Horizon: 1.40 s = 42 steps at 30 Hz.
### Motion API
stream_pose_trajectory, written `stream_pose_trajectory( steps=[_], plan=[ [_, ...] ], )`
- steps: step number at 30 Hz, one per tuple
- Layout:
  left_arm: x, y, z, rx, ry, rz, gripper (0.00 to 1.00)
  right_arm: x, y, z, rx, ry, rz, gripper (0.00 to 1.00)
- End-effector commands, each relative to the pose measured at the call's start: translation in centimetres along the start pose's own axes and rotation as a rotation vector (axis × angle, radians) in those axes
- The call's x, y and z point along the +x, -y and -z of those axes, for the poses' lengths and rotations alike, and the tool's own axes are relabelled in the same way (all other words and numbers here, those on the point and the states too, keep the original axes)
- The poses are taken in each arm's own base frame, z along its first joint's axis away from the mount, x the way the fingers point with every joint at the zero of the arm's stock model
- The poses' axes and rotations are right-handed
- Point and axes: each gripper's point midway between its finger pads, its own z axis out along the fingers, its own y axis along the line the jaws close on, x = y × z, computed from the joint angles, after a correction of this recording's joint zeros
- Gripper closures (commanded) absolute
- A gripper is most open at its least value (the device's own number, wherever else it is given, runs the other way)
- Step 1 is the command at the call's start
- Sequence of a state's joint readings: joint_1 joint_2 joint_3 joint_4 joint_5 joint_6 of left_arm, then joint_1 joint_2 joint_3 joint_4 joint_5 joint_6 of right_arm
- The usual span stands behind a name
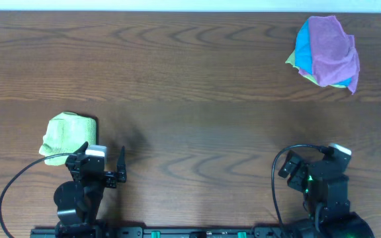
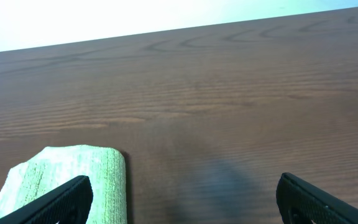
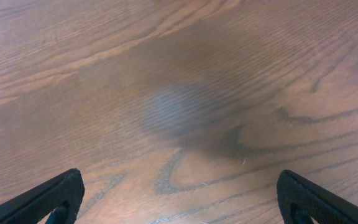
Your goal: Fold the cloth
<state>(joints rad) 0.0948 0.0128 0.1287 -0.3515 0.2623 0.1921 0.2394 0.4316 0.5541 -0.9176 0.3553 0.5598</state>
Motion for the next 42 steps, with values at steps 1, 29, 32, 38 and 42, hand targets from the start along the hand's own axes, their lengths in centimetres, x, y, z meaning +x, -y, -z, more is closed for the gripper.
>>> stream_pose_trajectory(
  steps=[1,29,32,38,42],
  plan=[
    [1.0,0.1,-0.2,0.002,-0.021,-0.019,0.05,-0.2,0.4,0.0,0.017,0.011,-0.022,0.01],
    [1.0,0.1,-0.2,0.002,-0.021,-0.019,0.05,4.0,-1.2,-2.1,-0.194,0.067,0.467,0.01],
    [1.0,0.1,-0.2,0.001,-0.021,-0.019,0.05,5.1,-0.9,-3.2,-0.204,0.076,0.479,0.01],
    [1.0,0.1,-0.2,0.002,-0.021,-0.019,0.05,6.0,-0.3,-4.1,-0.193,0.085,0.508,0.02],
    [1.0,0.1,-0.2,0.002,-0.021,-0.019,0.05,6.4,-0.5,-4.3,-0.215,0.093,0.553,0.01]
  ],
)
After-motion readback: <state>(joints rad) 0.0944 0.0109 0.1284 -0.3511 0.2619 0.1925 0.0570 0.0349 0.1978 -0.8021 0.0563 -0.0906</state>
